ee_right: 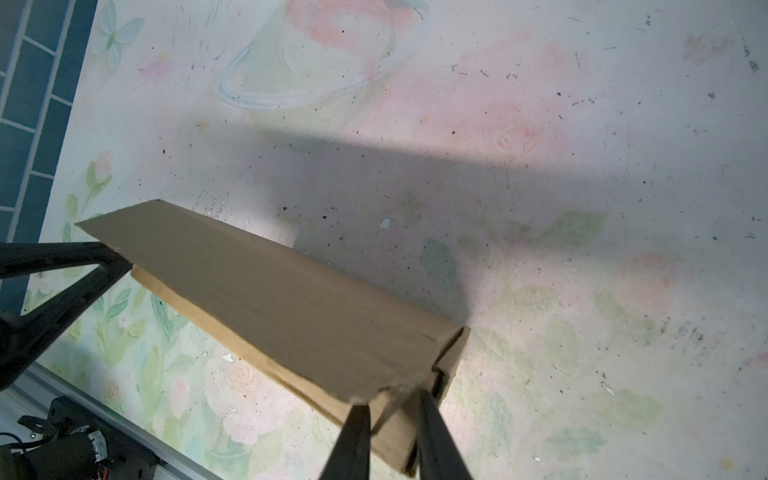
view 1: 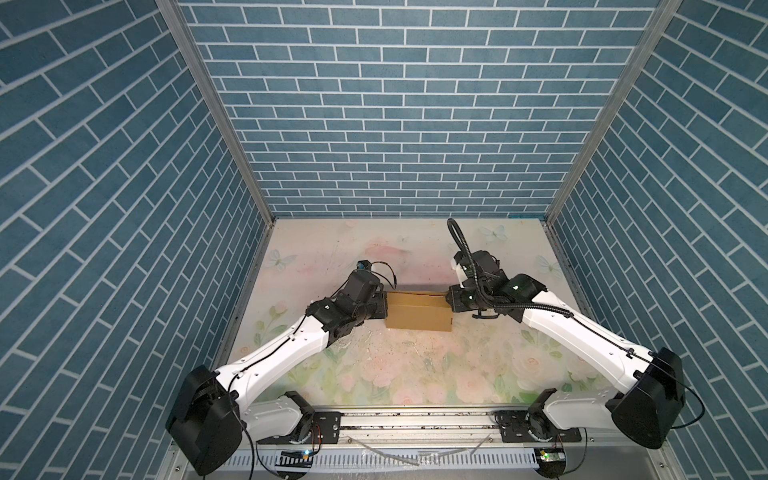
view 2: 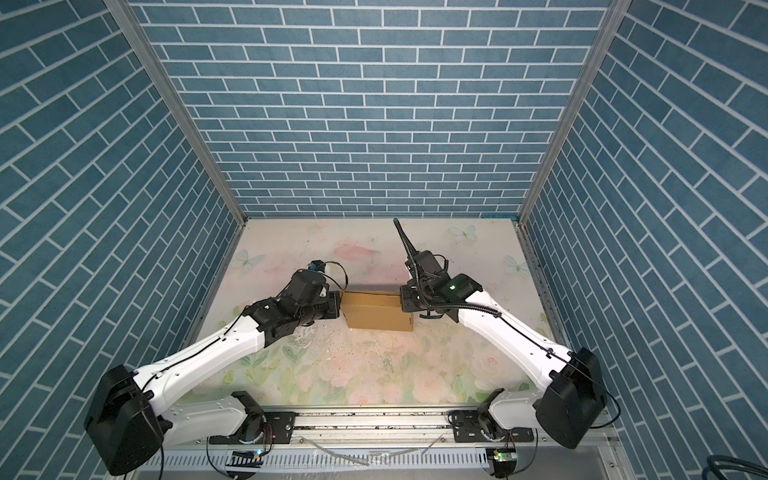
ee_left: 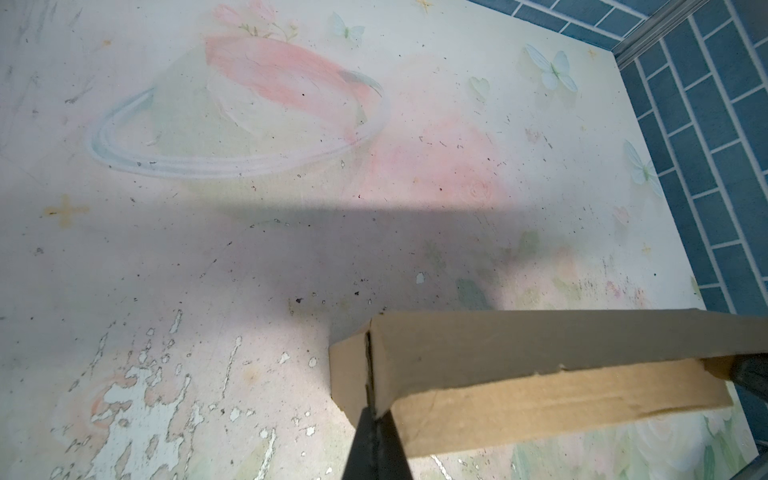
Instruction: Fold the paper box
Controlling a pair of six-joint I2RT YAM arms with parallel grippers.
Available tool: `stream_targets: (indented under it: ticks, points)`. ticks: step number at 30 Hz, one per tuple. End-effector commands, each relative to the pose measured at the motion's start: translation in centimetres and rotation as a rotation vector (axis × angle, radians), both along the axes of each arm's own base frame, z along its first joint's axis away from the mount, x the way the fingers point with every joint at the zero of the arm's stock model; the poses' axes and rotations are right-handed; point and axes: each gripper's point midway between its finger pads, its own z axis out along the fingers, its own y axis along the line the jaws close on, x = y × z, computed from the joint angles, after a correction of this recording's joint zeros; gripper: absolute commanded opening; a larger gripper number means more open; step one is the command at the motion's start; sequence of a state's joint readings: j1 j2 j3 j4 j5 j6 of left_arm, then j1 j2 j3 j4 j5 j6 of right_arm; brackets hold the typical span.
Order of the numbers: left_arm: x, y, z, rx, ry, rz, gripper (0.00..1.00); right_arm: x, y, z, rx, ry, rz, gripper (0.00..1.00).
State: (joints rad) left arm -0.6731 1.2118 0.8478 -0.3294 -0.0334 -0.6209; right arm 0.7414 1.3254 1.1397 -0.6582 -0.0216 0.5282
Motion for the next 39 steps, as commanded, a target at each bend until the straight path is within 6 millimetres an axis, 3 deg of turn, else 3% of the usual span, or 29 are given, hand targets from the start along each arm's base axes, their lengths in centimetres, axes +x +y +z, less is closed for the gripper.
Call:
stream_targets:
  ticks: [1,39]
  points:
    - [-0.28,0.38,-0.20,0.018,0.004,0.008,0.00,0.22,-0.08,1.92,0.024,-0.024,-0.035,0.21]
    - [-0.29,0.37,-0.20,0.018,0.004,0.010,0.00,-0.30,-0.86,1.60,0.008,-0.020,-0.045,0.11]
